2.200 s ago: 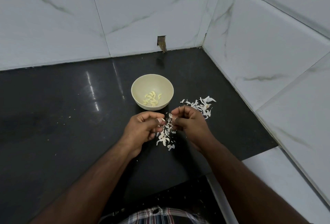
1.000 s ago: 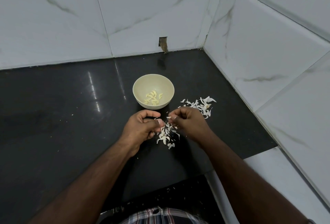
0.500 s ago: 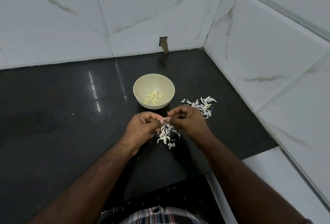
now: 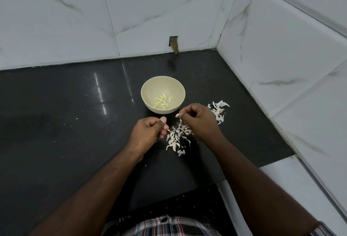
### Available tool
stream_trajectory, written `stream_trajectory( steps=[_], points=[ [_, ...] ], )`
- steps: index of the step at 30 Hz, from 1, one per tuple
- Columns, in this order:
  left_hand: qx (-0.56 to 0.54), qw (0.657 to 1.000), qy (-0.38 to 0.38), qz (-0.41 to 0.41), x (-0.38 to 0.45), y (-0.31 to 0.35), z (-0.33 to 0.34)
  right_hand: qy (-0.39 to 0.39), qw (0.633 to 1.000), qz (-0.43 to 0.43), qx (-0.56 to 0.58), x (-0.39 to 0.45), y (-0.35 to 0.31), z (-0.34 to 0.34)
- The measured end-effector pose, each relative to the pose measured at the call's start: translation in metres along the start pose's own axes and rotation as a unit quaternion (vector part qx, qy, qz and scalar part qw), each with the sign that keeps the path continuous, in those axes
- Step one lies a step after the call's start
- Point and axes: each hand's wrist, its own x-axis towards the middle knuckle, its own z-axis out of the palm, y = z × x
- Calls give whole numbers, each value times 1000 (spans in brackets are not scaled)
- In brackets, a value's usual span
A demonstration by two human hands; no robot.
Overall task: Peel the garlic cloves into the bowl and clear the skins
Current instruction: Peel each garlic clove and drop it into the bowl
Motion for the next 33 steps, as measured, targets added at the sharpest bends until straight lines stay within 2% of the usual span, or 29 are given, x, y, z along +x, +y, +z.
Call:
stream_trajectory(
  steps=[3, 7, 13, 16, 19, 24, 28, 33],
  points=[
    [98, 994, -12, 53, 5, -9, -5, 29, 998, -25, -46, 12, -7, 1],
    [240, 966, -44, 89, 3, -9, -6, 43, 992, -63, -104, 29, -19, 5],
    [366, 917, -111, 111, 2, -12, -2, 19, 985, -80, -153, 45, -26, 12],
    [409, 895, -132, 121, 2, -14, -1, 27, 988, -76, -132, 39, -25, 10],
    [428, 887, -132, 114, 3, -18, 0, 23, 994, -60, -90, 28, -15, 6],
    [432, 886, -114, 122, 2, -21, 5, -67, 993, -26, -98, 4, 12, 3],
    [448, 876, -118, 135, 3, -23, 6, -100, 991, 15, -89, -12, 31, 0],
    [400, 901, -87, 144, 2, -21, 5, -113, 991, 27, -63, -22, 39, -1]
  ],
)
